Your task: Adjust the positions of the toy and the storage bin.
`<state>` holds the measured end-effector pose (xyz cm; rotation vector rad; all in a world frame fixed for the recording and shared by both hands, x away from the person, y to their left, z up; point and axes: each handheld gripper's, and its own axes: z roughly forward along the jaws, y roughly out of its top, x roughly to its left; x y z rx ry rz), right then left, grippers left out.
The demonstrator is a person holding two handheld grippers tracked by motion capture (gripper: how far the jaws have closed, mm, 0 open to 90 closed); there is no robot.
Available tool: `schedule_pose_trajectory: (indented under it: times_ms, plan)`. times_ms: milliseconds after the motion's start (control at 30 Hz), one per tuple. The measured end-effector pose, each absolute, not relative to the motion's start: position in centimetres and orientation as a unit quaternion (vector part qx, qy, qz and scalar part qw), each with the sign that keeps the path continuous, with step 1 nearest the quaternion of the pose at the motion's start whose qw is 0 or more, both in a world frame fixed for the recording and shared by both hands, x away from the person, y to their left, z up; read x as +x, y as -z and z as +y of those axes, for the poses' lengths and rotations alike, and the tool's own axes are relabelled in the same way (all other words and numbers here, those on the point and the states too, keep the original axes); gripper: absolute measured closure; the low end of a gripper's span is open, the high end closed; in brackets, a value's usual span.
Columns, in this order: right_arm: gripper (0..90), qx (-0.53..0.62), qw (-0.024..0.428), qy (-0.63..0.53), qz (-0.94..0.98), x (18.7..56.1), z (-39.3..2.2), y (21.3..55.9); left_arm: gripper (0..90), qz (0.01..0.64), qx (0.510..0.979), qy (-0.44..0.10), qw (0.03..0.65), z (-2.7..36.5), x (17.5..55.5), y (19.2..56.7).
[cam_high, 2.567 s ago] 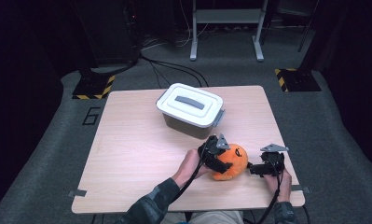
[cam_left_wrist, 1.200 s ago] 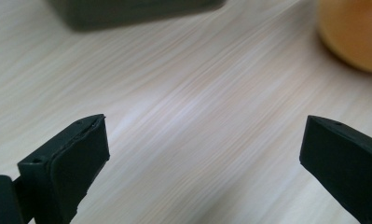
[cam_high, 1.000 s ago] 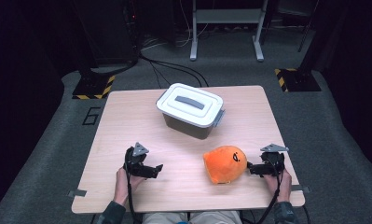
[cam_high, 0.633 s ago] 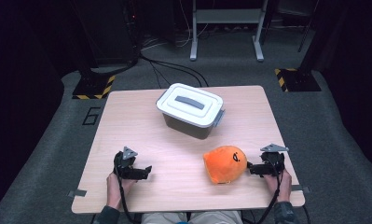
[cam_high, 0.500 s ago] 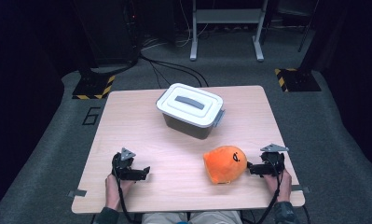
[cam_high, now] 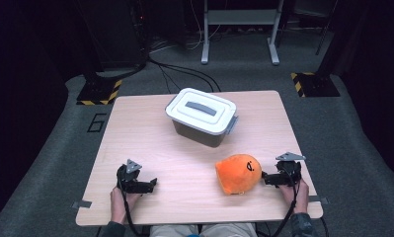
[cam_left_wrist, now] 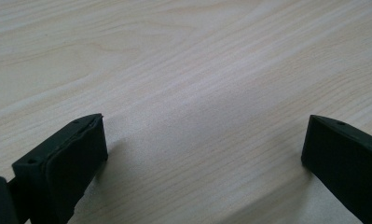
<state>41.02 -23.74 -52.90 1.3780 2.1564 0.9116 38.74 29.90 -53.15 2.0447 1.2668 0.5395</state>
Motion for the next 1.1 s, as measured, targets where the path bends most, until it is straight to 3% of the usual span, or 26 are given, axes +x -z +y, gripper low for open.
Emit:
schedule_pose_trajectory:
  times_ms: [667, 1100]
  plan:
    - [0.0, 0.486, 0.190, -0.326, 0.789, 41.0, -23.7, 52.4, 0.0, 0.484, 0.783, -0.204, 0.332, 29.9, 38.8, 53.1]
    - [0.0, 0.460, 0.212, -0.359, 0.784, 40.1, -24.9, 47.5, 0.0, 0.485, 0.784, -0.204, 0.330, 29.9, 38.8, 53.1]
